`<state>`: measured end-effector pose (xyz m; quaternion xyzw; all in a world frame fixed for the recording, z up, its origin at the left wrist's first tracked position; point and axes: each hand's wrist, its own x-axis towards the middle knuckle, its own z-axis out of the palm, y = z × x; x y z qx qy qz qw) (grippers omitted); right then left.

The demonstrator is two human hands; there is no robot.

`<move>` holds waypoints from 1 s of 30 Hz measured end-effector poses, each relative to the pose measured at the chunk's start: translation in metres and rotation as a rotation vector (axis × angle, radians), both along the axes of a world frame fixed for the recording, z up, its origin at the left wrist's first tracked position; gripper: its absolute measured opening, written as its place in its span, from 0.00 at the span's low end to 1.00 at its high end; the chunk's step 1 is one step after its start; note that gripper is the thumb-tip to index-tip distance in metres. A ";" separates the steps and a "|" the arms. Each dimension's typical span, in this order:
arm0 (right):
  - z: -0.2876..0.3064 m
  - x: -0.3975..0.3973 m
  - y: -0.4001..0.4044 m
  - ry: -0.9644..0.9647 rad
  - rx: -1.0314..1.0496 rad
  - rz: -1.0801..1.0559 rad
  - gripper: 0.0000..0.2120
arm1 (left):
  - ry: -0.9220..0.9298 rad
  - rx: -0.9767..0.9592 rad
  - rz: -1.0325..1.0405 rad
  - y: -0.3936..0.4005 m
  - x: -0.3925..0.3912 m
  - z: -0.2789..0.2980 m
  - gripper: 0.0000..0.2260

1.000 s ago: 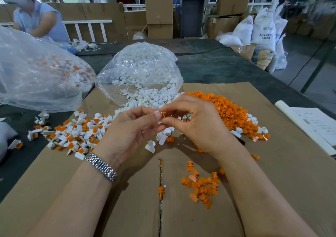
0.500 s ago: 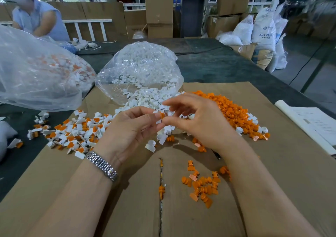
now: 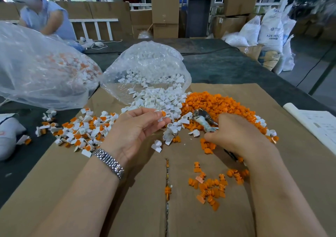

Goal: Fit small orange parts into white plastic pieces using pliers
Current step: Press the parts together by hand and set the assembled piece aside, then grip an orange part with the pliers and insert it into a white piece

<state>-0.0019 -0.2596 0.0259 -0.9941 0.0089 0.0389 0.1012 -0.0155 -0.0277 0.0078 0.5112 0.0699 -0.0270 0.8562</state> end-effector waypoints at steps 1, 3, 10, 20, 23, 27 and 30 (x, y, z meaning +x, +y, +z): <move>0.001 0.001 0.001 -0.005 0.030 -0.003 0.16 | 0.000 -0.016 -0.005 0.000 0.000 0.001 0.05; 0.003 0.002 0.002 -0.022 0.135 -0.009 0.14 | 0.007 -0.037 -0.008 0.000 -0.001 0.002 0.08; 0.024 -0.015 0.011 0.022 0.484 0.257 0.19 | -0.004 -0.090 -0.020 0.001 -0.001 0.003 0.09; 0.033 -0.034 0.028 0.109 0.393 0.383 0.23 | -0.047 -0.052 0.037 -0.004 0.000 0.002 0.13; 0.032 -0.034 0.029 0.112 0.391 0.389 0.24 | -0.049 -0.020 0.044 -0.005 -0.001 0.002 0.11; 0.030 -0.034 0.030 0.106 0.395 0.393 0.22 | -0.056 0.033 0.060 -0.008 -0.002 0.003 0.11; 0.025 -0.033 0.035 0.100 0.417 0.398 0.19 | -0.049 0.034 0.075 -0.010 -0.003 0.004 0.15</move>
